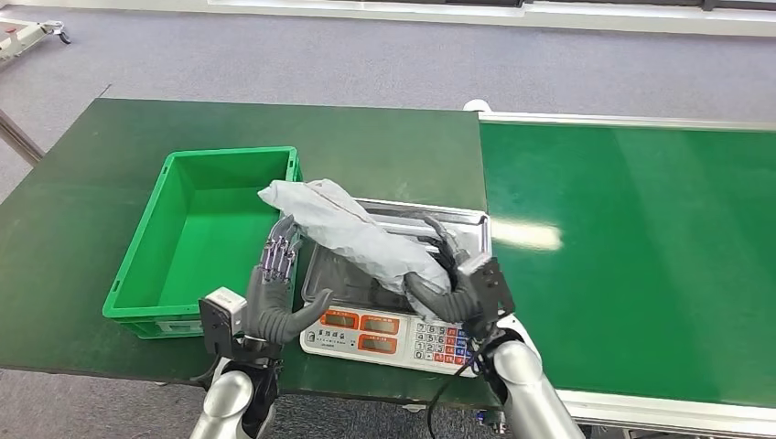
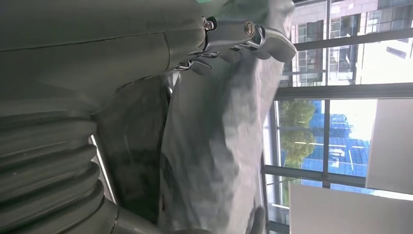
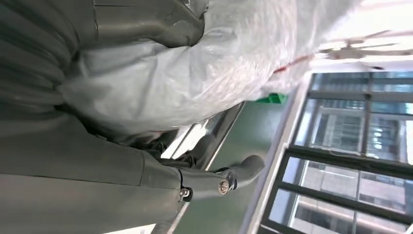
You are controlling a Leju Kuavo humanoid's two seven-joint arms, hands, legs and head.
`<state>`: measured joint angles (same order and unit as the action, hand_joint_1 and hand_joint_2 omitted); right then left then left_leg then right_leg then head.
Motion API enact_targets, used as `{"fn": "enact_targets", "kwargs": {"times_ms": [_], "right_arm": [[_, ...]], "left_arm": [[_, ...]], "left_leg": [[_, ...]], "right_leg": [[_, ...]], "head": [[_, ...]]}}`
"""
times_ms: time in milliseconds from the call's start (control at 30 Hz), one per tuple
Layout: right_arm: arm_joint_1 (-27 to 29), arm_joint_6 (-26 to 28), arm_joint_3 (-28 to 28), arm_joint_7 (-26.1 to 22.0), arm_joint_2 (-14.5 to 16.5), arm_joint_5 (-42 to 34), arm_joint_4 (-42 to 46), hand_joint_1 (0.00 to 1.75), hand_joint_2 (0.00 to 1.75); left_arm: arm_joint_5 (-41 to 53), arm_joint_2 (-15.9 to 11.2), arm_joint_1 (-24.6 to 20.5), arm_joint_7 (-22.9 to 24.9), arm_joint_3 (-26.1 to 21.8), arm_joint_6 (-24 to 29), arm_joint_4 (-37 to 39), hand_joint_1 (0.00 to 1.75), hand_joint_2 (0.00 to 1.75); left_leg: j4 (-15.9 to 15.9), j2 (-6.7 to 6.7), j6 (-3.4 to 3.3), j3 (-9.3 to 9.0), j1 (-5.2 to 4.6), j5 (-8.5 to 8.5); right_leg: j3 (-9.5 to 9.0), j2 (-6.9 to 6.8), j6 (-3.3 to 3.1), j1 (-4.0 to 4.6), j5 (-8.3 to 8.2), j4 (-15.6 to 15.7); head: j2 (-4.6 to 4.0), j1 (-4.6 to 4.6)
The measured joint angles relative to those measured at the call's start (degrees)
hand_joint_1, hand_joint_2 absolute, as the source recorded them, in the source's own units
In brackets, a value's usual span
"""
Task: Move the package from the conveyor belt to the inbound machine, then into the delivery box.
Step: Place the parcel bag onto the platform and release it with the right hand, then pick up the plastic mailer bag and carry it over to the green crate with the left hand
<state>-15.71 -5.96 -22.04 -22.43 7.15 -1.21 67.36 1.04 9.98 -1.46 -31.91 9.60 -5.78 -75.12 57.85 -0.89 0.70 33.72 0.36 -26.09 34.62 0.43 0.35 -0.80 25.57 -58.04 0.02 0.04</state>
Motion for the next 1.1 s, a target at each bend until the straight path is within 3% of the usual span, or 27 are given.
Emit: {"fn": "enact_targets", "kwargs": {"times_ms": [267, 433, 633, 800, 900, 1000, 1100], "right_arm": [[6.2, -3.8, 9.4, -2.8, -2.1, -4.8, 0.9, 0.00, 1.75], [6.8, -9.8, 13.8, -3.2, -2.2, -5.8, -0.6, 0.00, 1.75], [6.2, -16.8, 17.9, -4.0, -2.3, -8.7, -3.5, 0.00, 1.75], [4.6, -19.7, 18.8, -4.2, -2.3, -9.3, -5.8, 0.00, 1.75], [3.5, -21.2, 18.8, -4.1, -2.2, -9.1, -6.8, 0.00, 1.75], [2.1, -22.1, 18.6, -3.9, -2.2, -9.1, -8.1, 0.00, 1.75], [0.7, -22.4, 18.1, -3.8, -2.2, -9.4, -9.5, 0.00, 1.75]], "left_arm": [[5.6, -0.6, 1.2, -2.1, 0.0, 2.7, -0.7, 0.00, 1.75], [14.0, -0.8, 0.1, -3.6, 0.0, 6.4, -1.1, 0.00, 1.75], [25.7, -1.4, -3.6, -3.7, 1.3, 12.7, -1.4, 0.00, 1.75], [36.7, -1.9, -9.7, -0.9, 3.9, 20.4, 2.4, 0.00, 1.75], [40.3, -2.3, -14.9, 0.0, 6.3, 16.5, 8.3, 0.00, 1.75], [44.7, -3.0, -21.6, -1.8, 10.4, 6.4, 17.7, 0.00, 1.75], [51.5, -3.7, -28.9, -4.6, 17.6, -2.2, 29.0, 0.00, 1.75]], "left_leg": [[0.0, 0.02, -0.04, 0.01, -0.01, -0.06], [0.0, 0.05, -0.02, -0.02, 0.00, -0.04], [0.0, 0.05, 0.01, -0.04, 0.00, 0.01], [0.0, 0.05, -0.01, -0.06, 0.00, 0.06], [0.0, 0.05, 0.00, -0.05, 0.00, 0.12], [0.0, 0.05, 0.03, -0.04, 0.00, 0.22], [0.0, 0.05, 0.03, -0.03, -0.01, 0.32]], "right_leg": [[0.01, 0.00, 0.00, -0.01, 0.01, 0.0], [0.00, 0.01, 0.00, 0.00, 0.00, 0.0], [-0.03, 0.00, -0.03, 0.00, -0.05, 0.0], [-0.04, 0.01, -0.02, 0.00, -0.11, 0.0], [-0.04, 0.00, -0.04, 0.00, -0.18, 0.0], [-0.02, 0.00, -0.05, 0.00, -0.28, 0.0], [-0.01, 0.02, -0.05, -0.01, -0.36, 0.0]], "head": [[0.00, 0.02], [0.00, 0.01], [0.00, 0.02], [0.00, 0.02], [0.00, 0.01], [0.00, 0.01], [0.00, 0.02]]}}
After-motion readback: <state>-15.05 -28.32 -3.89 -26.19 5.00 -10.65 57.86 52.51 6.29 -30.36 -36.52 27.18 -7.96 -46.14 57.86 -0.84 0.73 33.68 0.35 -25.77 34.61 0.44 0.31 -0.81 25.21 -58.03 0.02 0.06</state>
